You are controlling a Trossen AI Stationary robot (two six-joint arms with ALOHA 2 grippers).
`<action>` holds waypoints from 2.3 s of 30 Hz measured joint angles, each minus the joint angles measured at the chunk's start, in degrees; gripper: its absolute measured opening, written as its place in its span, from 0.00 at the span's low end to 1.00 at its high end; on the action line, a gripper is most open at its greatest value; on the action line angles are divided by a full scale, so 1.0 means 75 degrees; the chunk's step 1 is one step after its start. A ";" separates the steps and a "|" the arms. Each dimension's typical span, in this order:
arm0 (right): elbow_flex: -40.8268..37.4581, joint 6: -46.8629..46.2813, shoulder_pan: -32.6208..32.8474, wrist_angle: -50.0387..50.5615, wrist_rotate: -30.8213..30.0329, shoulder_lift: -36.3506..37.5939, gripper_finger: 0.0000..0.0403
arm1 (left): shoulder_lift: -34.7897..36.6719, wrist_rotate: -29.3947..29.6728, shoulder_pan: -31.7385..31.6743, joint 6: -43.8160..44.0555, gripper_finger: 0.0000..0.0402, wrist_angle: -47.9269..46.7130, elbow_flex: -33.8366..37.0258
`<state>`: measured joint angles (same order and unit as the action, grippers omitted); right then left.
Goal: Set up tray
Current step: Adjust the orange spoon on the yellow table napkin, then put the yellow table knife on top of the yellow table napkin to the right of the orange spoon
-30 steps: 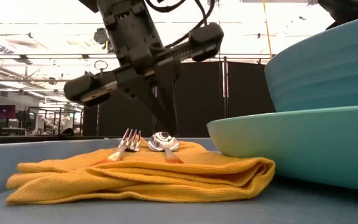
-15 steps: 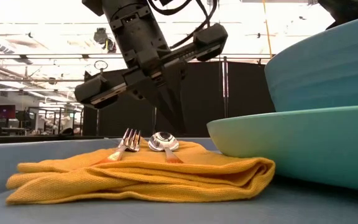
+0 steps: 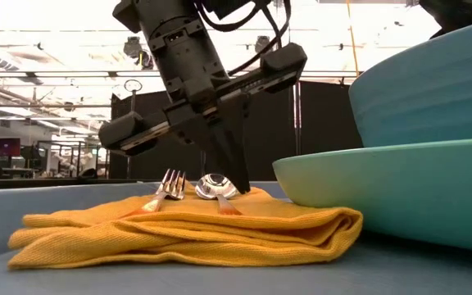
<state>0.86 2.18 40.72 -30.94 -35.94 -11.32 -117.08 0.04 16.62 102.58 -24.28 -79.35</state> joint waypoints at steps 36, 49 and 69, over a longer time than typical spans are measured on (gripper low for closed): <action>-0.0001 0.0002 0.0001 -0.0035 0.0000 -0.0001 0.11 | 0.0003 -0.0281 0.0122 0.0377 0.01 -0.0346 0.0000; 0.0000 0.0000 0.0001 -0.0034 0.0000 -0.0001 0.11 | 0.0003 -0.0502 0.0117 0.0190 0.01 -0.0395 0.0000; -0.0001 0.0000 0.0001 -0.0034 -0.0001 -0.0001 0.11 | 0.0006 -0.0339 0.0161 -0.0072 0.06 -0.0223 0.0000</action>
<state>0.85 2.18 40.73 -31.20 -35.95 -11.33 -117.03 -2.50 17.83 102.04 -25.95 -79.35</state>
